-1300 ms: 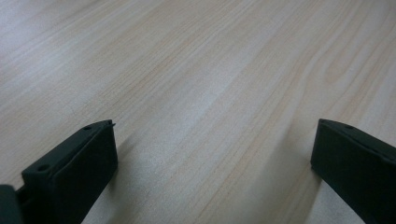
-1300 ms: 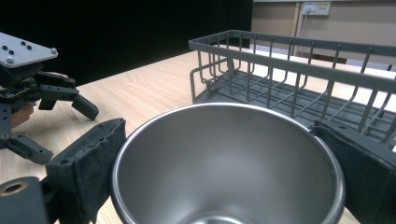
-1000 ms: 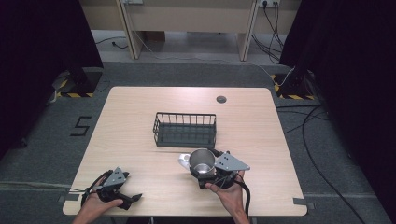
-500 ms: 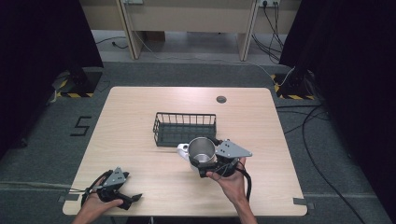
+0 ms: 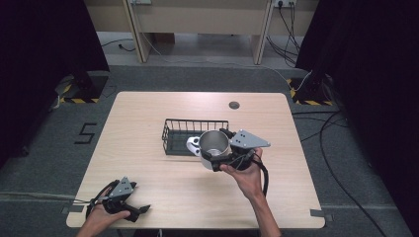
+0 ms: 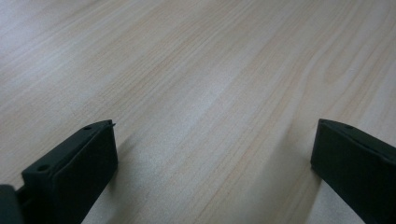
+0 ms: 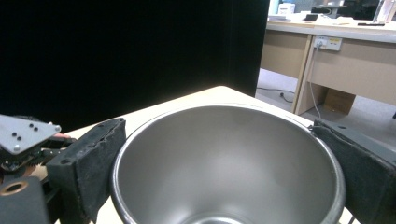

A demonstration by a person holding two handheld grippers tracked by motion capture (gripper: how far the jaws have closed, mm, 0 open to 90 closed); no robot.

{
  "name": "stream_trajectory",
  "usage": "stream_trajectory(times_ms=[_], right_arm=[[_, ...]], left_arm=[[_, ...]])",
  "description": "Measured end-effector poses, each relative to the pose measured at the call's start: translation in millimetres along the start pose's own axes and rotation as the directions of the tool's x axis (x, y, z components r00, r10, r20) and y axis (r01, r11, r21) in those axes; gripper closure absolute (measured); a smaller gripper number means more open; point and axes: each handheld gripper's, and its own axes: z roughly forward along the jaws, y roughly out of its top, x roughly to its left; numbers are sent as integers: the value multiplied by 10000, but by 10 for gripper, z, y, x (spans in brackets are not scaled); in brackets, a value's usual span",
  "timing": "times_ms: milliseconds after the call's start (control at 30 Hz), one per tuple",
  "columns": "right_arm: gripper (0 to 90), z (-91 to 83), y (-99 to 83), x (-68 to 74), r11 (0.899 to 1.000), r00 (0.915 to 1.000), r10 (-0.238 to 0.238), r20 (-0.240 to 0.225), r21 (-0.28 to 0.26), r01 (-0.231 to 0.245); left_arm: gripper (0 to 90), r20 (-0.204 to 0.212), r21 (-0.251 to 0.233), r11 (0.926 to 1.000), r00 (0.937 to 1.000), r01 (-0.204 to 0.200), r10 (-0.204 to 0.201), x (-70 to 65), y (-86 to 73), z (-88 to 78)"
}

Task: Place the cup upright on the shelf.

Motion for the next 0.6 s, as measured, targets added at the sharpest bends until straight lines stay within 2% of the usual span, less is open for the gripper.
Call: stream_trajectory(times_ms=[367, 600], right_arm=[[62, 160, 200, -169, 10000, 9999, 21, -150, 60, -20], [62, 283, 357, -328, 10000, 9994, 7, -333, -50, -9]], left_arm=[[0, 8, -20, 10000, 10000, 23, -23, -1, 0, 1], [0, 10, -15, 10000, 10000, 21, -21, -1, 0, 0]])
